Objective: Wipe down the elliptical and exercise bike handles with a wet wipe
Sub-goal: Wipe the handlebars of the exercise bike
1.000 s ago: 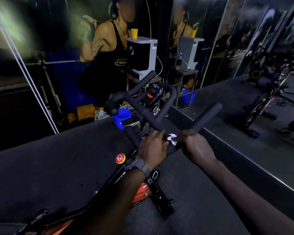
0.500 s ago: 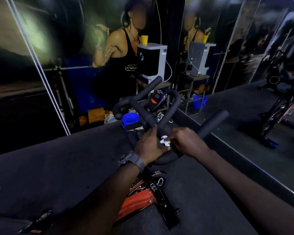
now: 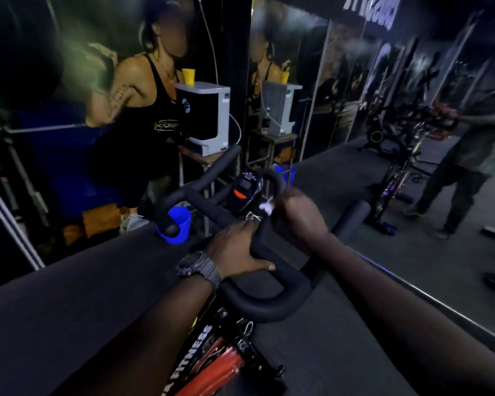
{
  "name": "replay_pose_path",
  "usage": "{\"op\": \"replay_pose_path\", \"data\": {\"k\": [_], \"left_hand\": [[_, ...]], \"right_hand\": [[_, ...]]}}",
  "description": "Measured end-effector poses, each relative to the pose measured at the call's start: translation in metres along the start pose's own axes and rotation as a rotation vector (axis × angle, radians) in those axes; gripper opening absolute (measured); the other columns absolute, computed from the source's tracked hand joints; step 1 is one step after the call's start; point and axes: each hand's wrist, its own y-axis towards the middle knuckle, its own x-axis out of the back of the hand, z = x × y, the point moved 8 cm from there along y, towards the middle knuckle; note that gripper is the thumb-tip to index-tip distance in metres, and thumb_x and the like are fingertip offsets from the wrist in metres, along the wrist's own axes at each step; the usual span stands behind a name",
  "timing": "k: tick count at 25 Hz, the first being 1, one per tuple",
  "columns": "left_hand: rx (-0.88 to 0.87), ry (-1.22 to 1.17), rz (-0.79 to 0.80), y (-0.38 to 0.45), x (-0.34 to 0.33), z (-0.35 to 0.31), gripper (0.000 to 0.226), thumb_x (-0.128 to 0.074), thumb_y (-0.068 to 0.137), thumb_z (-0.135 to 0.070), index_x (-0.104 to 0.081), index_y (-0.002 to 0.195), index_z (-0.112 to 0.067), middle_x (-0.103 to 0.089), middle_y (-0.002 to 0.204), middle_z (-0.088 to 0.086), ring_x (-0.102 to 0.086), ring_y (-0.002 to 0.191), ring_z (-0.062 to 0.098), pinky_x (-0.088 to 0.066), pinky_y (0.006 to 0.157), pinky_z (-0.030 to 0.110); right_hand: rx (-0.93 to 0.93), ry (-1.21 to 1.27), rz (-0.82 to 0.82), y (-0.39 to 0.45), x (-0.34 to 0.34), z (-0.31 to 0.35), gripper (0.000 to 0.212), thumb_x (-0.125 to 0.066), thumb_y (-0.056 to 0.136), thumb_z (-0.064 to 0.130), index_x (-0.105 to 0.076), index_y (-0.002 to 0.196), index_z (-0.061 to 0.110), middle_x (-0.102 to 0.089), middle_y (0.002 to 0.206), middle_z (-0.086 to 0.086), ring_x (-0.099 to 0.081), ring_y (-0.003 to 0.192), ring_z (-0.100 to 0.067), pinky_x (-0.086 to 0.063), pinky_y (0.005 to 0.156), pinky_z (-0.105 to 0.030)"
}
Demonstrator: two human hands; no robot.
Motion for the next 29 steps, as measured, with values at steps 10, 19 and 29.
{"op": "replay_pose_path", "data": {"k": [10, 19, 29], "left_hand": [[-0.082, -0.080, -0.014, 0.036, 0.004, 0.009, 0.042, -0.061, 0.089, -0.028, -0.056, 0.129, -0.017, -0.059, 0.124, 0.002, -0.059, 0.112, 0.028, -0.048, 0.092, 0.039], [0.026, -0.137, -0.049, 0.068, -0.006, 0.005, 0.027, -0.066, 0.086, -0.022, -0.063, 0.111, -0.012, -0.059, 0.105, 0.007, -0.059, 0.102, 0.034, -0.050, 0.087, 0.044], [0.016, -0.069, -0.078, 0.070, 0.004, 0.000, 0.027, -0.063, 0.089, -0.019, -0.066, 0.115, -0.012, -0.063, 0.104, 0.005, -0.061, 0.100, 0.029, -0.052, 0.085, 0.040]], "right_hand": [[-0.474, 0.126, -0.231, 0.012, 0.001, -0.050, 0.020, -0.054, 0.084, 0.025, -0.071, 0.078, 0.016, -0.069, 0.080, -0.010, -0.066, 0.077, -0.032, -0.036, 0.062, -0.032], [-0.749, 0.499, -0.385, -0.014, -0.019, -0.068, 0.007, -0.070, 0.087, 0.018, -0.072, 0.083, 0.023, -0.065, 0.072, 0.013, -0.060, 0.071, -0.001, -0.040, 0.060, -0.008], [-0.665, 0.392, -0.324, 0.000, -0.011, -0.075, 0.015, -0.065, 0.086, 0.012, -0.078, 0.086, 0.019, -0.076, 0.085, -0.003, -0.070, 0.084, -0.015, -0.031, 0.061, -0.011]]}}
